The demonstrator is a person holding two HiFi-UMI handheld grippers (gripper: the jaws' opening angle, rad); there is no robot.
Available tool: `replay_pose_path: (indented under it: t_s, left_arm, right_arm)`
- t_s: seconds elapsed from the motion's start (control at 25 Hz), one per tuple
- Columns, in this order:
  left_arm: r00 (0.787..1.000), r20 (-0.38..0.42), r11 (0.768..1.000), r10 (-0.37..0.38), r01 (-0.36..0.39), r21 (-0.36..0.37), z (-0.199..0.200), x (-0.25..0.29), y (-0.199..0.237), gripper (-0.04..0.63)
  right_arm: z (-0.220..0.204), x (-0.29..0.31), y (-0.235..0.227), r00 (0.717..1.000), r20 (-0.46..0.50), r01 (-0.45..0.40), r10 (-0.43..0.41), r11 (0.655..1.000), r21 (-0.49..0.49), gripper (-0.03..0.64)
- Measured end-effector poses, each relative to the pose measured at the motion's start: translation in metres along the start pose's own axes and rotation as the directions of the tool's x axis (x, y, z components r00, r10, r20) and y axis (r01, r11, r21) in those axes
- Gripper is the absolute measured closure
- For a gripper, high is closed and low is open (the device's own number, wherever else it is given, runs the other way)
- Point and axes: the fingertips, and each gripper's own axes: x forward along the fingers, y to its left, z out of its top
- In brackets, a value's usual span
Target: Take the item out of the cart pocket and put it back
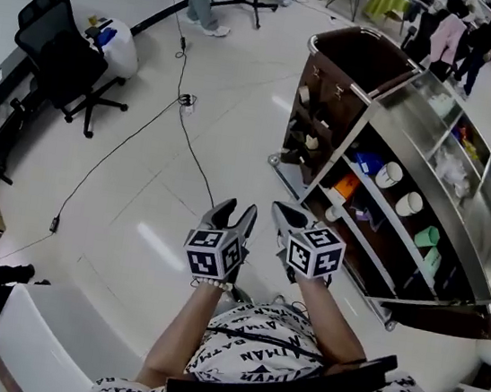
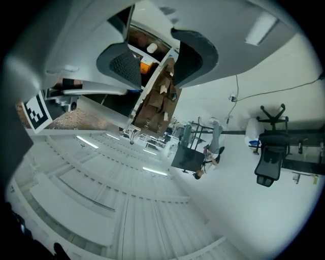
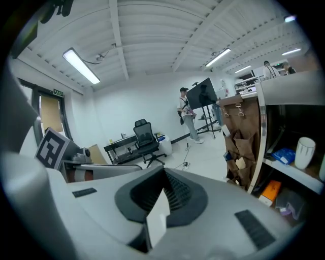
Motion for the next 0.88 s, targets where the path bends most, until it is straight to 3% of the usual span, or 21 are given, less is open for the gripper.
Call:
replay_pose_path:
  t_s: [0.44,0.88]
  left_arm:
    - [0.999,0.005,0.999,-0.041,0.041,0.017,-0.004,0.019,-0.059,0.385]
    - [0.999,-0.005,0.999,-0.045,0.045,0.006,-0.018,0.026,-0.081,0.385]
  right_arm:
    - [0.011,-0.044,-0.03,0.999,0.037,0.014,-0.012,0.999,-0.031,0.603]
    - [0.005,-0.063,-0.049,0.999,0.038,0.03,-0.029,0.999,-0.04,0.603]
